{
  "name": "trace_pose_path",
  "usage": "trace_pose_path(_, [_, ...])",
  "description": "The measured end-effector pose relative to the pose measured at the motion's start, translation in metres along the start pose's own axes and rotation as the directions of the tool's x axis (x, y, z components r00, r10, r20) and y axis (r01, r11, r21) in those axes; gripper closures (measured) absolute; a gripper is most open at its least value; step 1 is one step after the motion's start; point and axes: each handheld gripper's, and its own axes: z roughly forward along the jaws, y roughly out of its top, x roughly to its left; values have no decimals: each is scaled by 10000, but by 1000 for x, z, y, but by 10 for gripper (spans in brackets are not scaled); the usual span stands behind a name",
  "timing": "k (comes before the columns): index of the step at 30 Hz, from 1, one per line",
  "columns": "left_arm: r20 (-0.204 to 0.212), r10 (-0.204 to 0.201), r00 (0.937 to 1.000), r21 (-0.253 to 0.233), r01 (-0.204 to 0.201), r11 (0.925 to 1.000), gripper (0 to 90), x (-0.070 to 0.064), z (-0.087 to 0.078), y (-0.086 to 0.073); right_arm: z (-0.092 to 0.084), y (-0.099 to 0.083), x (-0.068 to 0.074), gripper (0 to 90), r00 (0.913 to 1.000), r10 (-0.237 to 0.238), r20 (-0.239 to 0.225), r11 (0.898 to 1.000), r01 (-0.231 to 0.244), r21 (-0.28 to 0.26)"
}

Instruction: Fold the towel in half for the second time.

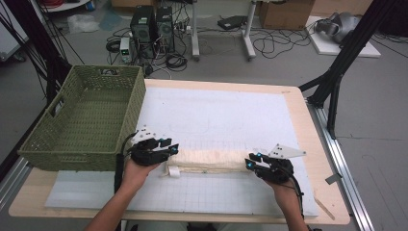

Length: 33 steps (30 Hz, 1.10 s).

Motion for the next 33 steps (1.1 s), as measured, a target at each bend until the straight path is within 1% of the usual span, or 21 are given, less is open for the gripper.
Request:
trace_pose_path(2, [97, 45, 9999, 325, -48, 9995, 620, -2, 8, -2, 6, 8, 3, 620, 10000, -28, 38, 9998, 28, -187])
trace_pose_path(4, [127, 84, 9999, 338, -88, 9994, 630, -5, 12, -6, 15, 15, 8, 615, 9999, -106, 62, 9999, 107, -107])
trace_pose_path(5, [168, 134, 9998, 455, -141, 9989, 637, -6, 13, -7, 21, 18, 11, 615, 9998, -187, 81, 9998, 187, -55])
trace_pose_path(7, [181, 374, 9991, 683, -385, 9969, 637, -10, 17, -11, 33, 21, 16, 615, 9997, -226, 40, 9996, 225, 140])
trace_pose_path(8, [199, 460, 9987, 785, -475, 9958, 640, -11, 18, -13, 39, 21, 19, 615, 9996, -282, 5, 9994, 282, 222])
trace_pose_path(10, [142, 672, 9976, 945, -682, 9932, 640, -13, 19, -16, 49, 22, 24, 608, 9996, -188, -193, 9992, 195, 354])
trace_pose_path(11, [159, 698, 9974, 993, -710, 9925, 640, -13, 20, -17, 53, 22, 27, 608, 9995, -98, -285, 9990, 110, 433])
trace_pose_path(12, [134, 736, 9972, 1032, -746, 9919, 641, -14, 20, -18, 57, 22, 30, 608, 9992, -147, -375, 9986, 166, 506])
trace_pose_path(14, [90, 869, 9962, 1160, -873, 9894, 641, -15, 20, -21, 63, 20, 35, 610, 9984, -286, -485, 9963, 324, 795])
trace_pose_path(16, [60, 1049, 9945, 1341, -1047, 9854, 646, -14, 20, -25, 68, 16, 38, 613, 9979, -473, -433, 9913, 522, 1206])
trace_pose_path(17, [29, 1089, 9941, 1348, -1083, 9849, 648, -15, 20, -26, 69, 14, 37, 613, 9979, -504, -407, 9891, 555, 1365])
trace_pose_path(18, [27, 1137, 9935, 1353, -1130, 9843, 651, -15, 19, -27, 69, 12, 37, 613, 9984, -437, -360, 9875, 487, 1499])
trace_pose_path(19, [-14, 1157, 9933, 1371, -1144, 9839, 652, -15, 18, -28, 67, 10, 36, 615, 9983, -511, -269, 9871, 546, 1502])
trace_pose_path(20, [-28, 1144, 9934, 1317, -1130, 9848, 652, -15, 18, -28, 65, 8, 34, 615, 9987, -460, -211, 9874, 487, 1506])
trace_pose_path(22, [-84, 1296, 9915, 1417, -1271, 9817, 648, -15, 16, -28, 58, 5, 29, 616, 9993, -373, 13, 9876, 367, 1526])
trace_pose_path(23, [-133, 1316, 9912, 1423, -1284, 9815, 644, -15, 16, -28, 54, 4, 26, 616, 9993, -367, 68, 9874, 352, 1540])
trace_pose_path(25, [-208, 1286, 9915, 1387, -1245, 9825, 629, -15, 14, -29, 45, 0, 20, 616, 9995, -178, 266, 9885, 136, 1507])
trace_pose_path(27, [-255, 1307, 9911, 1345, -1261, 9828, 617, -16, 12, -29, 37, -3, 14, 616, 9989, -86, 456, 9892, 19, 1466])
trace_pose_path(31, [-366, 1412, 9893, 1348, -1351, 9816, 608, -15, 9, -30, 22, -9, 6, 630, 9973, 125, 729, 9891, -230, 1457])
trace_pose_path(33, [-405, 1465, 9884, 1381, -1397, 9805, 607, -14, 8, -31, 17, -12, 3, 640, 9968, 101, 789, 9889, -217, 1469])
